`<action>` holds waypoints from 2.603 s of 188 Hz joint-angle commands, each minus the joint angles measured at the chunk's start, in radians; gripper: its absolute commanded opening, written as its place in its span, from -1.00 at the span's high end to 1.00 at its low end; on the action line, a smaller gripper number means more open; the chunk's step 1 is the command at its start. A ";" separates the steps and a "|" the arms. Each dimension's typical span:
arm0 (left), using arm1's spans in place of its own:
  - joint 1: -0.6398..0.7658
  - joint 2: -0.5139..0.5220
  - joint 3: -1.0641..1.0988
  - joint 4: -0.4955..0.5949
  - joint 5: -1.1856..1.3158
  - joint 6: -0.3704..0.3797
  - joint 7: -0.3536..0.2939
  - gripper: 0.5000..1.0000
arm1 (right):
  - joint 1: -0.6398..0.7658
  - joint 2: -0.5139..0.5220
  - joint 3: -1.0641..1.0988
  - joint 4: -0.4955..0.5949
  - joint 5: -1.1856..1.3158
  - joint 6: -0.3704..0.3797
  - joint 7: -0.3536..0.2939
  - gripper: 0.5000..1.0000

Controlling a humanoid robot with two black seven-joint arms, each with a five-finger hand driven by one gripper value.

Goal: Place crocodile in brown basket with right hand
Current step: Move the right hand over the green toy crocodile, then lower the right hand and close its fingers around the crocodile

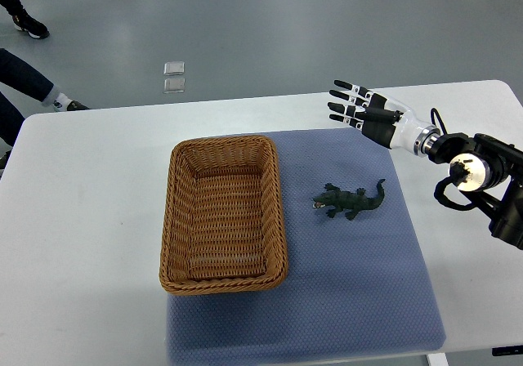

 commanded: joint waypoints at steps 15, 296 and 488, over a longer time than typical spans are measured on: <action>0.006 0.000 -0.002 0.001 -0.002 0.007 -0.001 -1.00 | 0.001 0.015 0.000 0.000 0.000 0.000 0.001 -0.72; 0.000 0.000 -0.003 -0.003 0.000 -0.007 -0.001 -1.00 | 0.164 -0.166 -0.081 0.215 -1.385 0.230 0.481 -0.71; 0.000 0.000 -0.005 -0.003 0.000 -0.007 -0.001 -1.00 | 0.328 -0.196 -0.614 0.242 -1.602 -0.230 0.495 -0.71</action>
